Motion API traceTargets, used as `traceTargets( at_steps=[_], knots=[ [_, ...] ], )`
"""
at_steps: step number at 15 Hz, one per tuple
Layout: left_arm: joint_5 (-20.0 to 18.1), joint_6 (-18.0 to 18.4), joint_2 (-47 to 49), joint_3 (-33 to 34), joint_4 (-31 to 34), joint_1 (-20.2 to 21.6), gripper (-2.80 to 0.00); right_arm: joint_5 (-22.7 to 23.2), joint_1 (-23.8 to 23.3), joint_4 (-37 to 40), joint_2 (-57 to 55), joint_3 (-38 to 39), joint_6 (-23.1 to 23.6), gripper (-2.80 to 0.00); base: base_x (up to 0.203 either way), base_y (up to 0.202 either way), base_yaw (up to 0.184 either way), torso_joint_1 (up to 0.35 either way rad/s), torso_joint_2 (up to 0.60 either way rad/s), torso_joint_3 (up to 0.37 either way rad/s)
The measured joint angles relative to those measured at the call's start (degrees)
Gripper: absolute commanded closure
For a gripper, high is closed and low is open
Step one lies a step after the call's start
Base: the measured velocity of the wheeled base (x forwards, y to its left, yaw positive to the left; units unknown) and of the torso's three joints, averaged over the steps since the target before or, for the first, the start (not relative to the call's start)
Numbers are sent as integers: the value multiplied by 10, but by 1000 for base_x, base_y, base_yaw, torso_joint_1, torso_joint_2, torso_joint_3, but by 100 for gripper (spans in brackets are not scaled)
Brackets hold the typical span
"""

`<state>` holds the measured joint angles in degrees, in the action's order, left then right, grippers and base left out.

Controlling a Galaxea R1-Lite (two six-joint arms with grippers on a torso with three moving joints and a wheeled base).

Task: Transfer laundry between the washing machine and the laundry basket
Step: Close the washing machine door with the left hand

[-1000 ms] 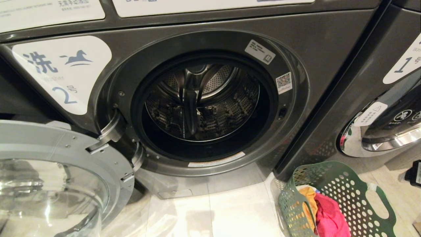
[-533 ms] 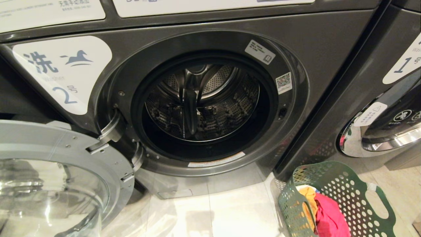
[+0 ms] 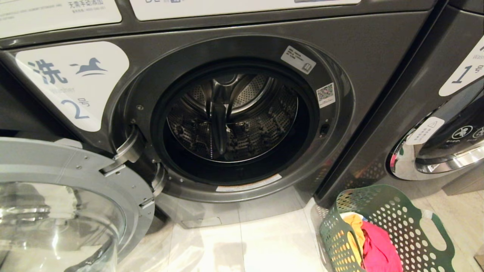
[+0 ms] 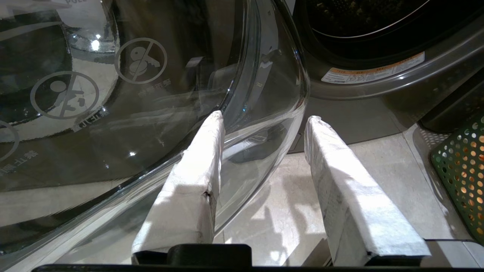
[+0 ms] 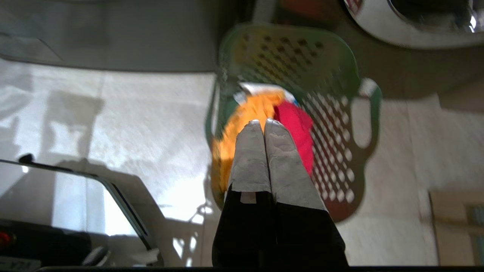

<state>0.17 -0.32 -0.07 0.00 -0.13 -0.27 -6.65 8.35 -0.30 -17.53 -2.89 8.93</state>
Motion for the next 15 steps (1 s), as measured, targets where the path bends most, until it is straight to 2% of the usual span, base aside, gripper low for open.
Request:
traceTargets(
  at_steps=[1, 2, 3, 6, 8, 11, 15],
  knots=[
    [0, 0, 0, 0, 0, 0, 0, 50, -31, -35, 6, 14, 13, 0, 0, 0, 0, 0, 0, 0],
    [0, 0, 0, 0, 0, 0, 0, 82, -56, -46, 14, 22, 20, 0, 0, 0, 0, 0, 0, 0],
    [0, 0, 0, 0, 0, 0, 0, 93, -71, -48, 33, 25, 22, 0, 0, 0, 0, 0, 0, 0],
    [0, 0, 0, 0, 0, 0, 0, 94, -81, -49, 120, 28, 26, 0, 0, 0, 0, 0, 0, 0],
    [0, 0, 0, 0, 0, 0, 0, 91, -81, -47, 151, 29, 6, 0, 0, 0, 0, 0, 0, 0],
    [0, 0, 0, 0, 0, 0, 0, 78, -80, -45, 169, 29, -30, 0, 0, 0, 0, 0, 0, 0],
    [0, 0, 0, 0, 0, 0, 0, 76, -80, -45, 175, 29, -25, 0, 0, 0, 0, 0, 0, 0]
  ],
)
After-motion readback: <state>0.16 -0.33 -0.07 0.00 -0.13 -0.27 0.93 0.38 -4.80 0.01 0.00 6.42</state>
